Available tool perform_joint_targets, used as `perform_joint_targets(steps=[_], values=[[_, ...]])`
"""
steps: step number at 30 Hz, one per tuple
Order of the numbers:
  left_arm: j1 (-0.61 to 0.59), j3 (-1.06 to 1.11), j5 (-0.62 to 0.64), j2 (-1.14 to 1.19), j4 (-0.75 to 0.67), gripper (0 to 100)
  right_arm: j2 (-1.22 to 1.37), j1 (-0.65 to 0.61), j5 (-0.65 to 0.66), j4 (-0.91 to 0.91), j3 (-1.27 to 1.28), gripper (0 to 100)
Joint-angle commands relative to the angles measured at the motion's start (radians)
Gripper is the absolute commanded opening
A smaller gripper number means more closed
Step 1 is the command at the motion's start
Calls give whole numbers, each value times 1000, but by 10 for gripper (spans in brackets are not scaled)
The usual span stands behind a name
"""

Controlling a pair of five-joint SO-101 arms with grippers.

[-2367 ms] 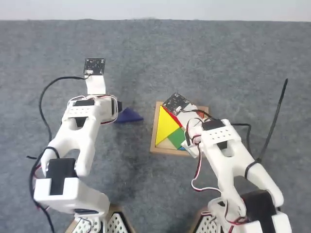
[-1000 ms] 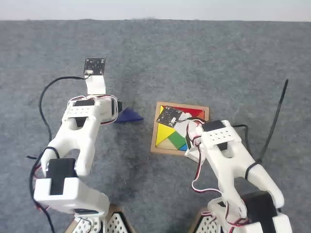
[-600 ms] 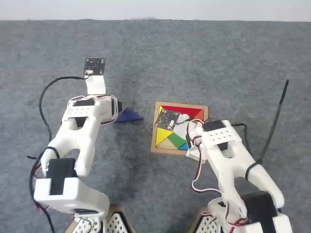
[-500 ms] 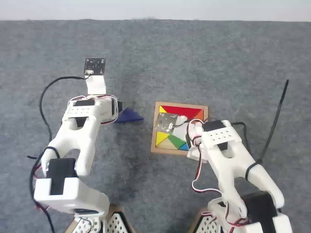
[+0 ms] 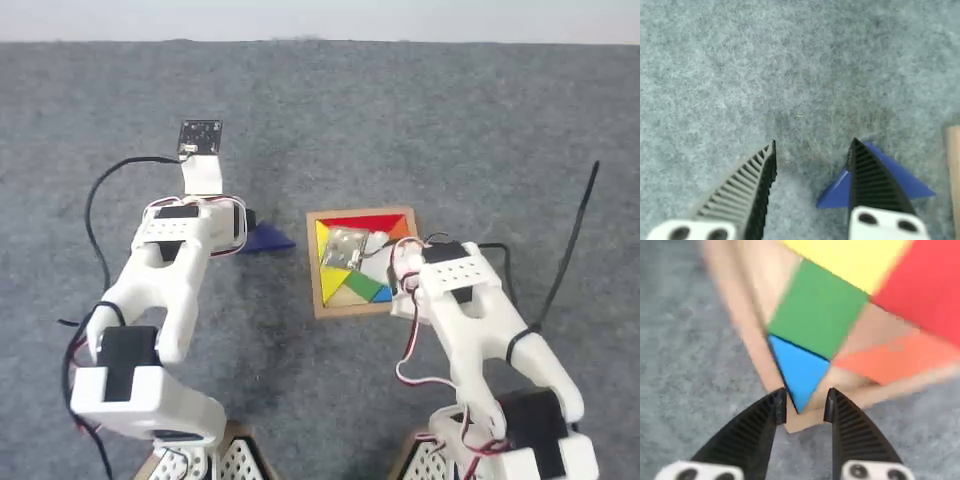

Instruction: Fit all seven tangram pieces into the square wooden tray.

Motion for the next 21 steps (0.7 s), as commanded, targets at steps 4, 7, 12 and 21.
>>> perform_joint_targets(steps=[4, 7, 12, 21], values=[[5, -44, -9, -5, 11, 220, 5, 25, -43, -31, -54, 139], [5, -44, -9, -5, 11, 220, 5, 22, -43, -28, -52, 139], [5, -44, -9, -5, 11, 220, 51, -12, -43, -33, -23, 63], [3, -42, -9, -5, 11, 220, 189, -13, -150, 36, -153, 59]])
